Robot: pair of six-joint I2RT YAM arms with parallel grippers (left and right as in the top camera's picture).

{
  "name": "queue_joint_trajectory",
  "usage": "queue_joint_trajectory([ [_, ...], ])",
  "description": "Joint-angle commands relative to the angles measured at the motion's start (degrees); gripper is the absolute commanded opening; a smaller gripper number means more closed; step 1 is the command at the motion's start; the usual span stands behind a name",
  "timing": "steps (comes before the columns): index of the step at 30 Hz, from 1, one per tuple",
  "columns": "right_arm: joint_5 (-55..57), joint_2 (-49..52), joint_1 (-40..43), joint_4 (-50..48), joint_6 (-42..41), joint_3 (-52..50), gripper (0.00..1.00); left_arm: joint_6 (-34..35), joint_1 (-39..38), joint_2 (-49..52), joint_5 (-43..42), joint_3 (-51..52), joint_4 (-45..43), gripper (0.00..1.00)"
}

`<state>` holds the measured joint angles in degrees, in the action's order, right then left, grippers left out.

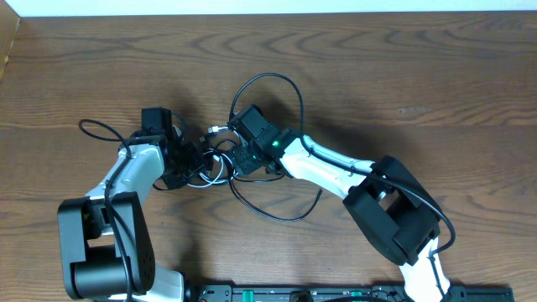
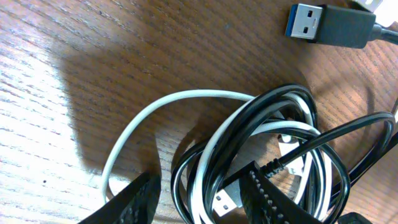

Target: Untangle cables

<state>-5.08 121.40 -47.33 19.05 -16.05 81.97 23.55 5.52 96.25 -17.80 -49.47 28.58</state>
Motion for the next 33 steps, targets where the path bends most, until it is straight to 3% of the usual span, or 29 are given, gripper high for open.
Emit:
queue_joint_trajectory([
  [1, 0.9, 0.6, -0.4, -0.5, -0.7, -0.1, 0.69, -0.5, -0.3, 2.3, 0.5, 2.8, 0.5, 0.48],
  [17, 3.7, 3.8, -2.1, -3.2, -0.6, -0.1, 0.66, -0.6, -0.3, 2.3, 0.5, 2.8, 0.7, 0.48],
  [28, 11.9, 4.2, -2.1, -0.7, -0.6, -0.1, 0.55, -0.6, -0.3, 2.3, 2.0, 2.8, 0.8, 0.48],
  [33, 15.9, 4.2, -2.2, 1.8, 0.5, -0.1, 0.61, -0.6, -1.9, 2.3, 2.9, 3.3, 0.5, 0.52],
])
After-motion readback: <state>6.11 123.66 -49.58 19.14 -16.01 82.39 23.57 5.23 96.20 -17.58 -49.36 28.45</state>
